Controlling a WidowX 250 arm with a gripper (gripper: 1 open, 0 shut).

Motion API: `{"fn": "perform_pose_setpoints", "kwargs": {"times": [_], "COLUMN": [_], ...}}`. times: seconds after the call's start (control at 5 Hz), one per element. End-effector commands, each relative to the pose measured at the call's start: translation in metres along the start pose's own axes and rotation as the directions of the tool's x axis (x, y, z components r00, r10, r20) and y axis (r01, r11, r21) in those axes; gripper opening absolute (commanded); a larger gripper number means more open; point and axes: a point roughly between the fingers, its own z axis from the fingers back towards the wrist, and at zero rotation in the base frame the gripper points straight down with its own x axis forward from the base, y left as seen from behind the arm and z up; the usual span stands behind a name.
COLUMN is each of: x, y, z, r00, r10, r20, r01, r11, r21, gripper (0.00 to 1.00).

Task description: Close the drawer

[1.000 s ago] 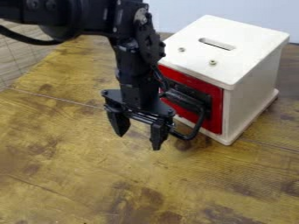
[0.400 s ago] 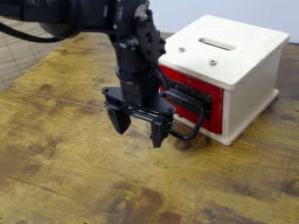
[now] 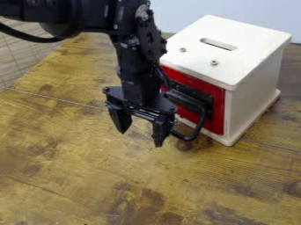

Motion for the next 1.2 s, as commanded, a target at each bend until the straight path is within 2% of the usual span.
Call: {"fn": "perform_pose_setpoints", "kwargs": {"times": [0.0, 1.0], "x": [0.0053, 0.0047], "y": [0.0048, 0.0077], "z": [0.0368, 0.0322], "r00": [0.994, 0.99], "r10": [0.01, 0.031], "r20": [0.111, 0.135], "r01": [-0.01, -0.032], "r11": [1.0, 0.999], "r21": [-0.002, -0.001], "gripper": [1.0, 1.0]}}
